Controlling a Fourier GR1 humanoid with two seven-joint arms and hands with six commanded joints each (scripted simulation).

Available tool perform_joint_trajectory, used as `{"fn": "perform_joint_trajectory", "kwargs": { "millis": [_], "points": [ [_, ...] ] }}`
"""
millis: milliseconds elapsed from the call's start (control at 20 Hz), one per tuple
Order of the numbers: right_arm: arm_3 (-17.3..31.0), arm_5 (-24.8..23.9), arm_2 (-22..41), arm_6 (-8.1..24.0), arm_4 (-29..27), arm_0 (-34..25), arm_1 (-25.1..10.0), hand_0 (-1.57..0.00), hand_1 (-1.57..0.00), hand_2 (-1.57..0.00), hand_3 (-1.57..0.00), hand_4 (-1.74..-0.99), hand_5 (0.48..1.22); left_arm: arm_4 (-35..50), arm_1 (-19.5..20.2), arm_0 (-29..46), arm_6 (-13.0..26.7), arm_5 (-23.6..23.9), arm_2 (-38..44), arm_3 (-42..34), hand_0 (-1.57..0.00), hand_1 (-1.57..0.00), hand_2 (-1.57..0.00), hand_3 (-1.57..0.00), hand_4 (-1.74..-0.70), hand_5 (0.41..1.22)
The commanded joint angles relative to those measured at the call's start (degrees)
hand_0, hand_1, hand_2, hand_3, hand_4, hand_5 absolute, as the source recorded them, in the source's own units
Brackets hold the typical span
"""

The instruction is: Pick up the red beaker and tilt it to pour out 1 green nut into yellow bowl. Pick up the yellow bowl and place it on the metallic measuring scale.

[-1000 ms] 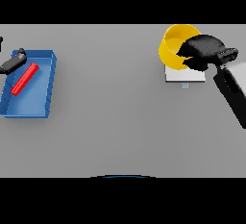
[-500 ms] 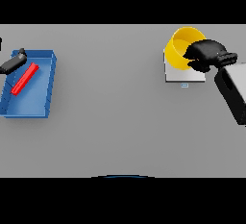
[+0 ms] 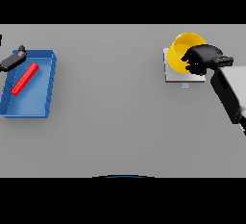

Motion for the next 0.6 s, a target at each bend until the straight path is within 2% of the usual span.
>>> {"fn": "perform_joint_trajectory", "kwargs": {
  "millis": [0, 100, 200, 350, 550],
  "points": [
    [0.6, 0.5, -0.2, 0.1, -0.3, -0.4, 0.0, -1.52, -1.35, -1.35, -0.91, -1.596, 1.134, -0.1, -0.4, -0.3, 0.4, 0.1, -0.2, 0.1, 0.00, 0.00, 0.00, 0.00, -0.81, 0.745],
    [1.1, 1.0, -0.5, -0.3, -0.6, -0.5, -0.4, -0.98, -0.87, -0.95, -0.76, -1.504, 0.983, -0.3, -0.5, 0.2, -0.2, 0.3, -0.2, 0.8, 0.00, 0.00, 0.00, 0.00, -0.81, 0.744],
    [1.5, 2.0, -0.5, -0.4, -0.8, -1.0, -0.2, -0.62, -0.55, -0.69, -0.67, -1.444, 0.887, -0.6, -1.2, -0.9, 0.0, -0.1, -0.5, 2.1, 0.00, 0.00, 0.00, 0.00, -0.81, 0.742],
    [2.7, 2.4, -0.3, -1.6, -0.6, -1.5, -0.3, -0.32, -0.28, -0.45, -0.57, -1.397, 0.799, -0.9, -1.5, -1.1, -0.4, -0.1, -0.6, 3.0, 0.00, 0.00, 0.00, 0.00, -0.81, 0.739],
    [5.3, 1.7, 0.8, -3.9, 0.9, -2.7, 0.3, -0.13, -0.12, -0.24, -0.44, -1.346, 0.746, -1.0, -1.3, -1.5, 0.1, 0.0, -0.4, 3.1, 0.00, 0.00, 0.00, 0.00, -0.81, 0.736]
  ]
}}
